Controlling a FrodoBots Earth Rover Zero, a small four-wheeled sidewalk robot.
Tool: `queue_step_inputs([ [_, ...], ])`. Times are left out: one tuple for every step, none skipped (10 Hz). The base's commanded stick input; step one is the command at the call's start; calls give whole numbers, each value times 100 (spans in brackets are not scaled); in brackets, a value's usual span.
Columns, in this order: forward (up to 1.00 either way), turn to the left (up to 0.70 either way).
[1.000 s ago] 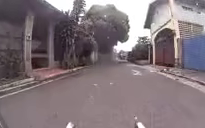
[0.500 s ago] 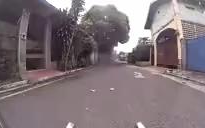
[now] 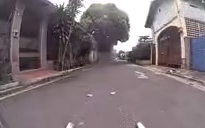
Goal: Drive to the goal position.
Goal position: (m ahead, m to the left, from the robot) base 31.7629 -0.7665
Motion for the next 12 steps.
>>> queue_step_inputs([
  [70, 0],
  [70, 0],
  [70, -1],
  [70, -7],
  [70, -11],
  [70, -12],
  [70, -10],
  [70, 0],
  [70, 0],
  [70, 0],
  [70, 0],
  [70, 0],
])
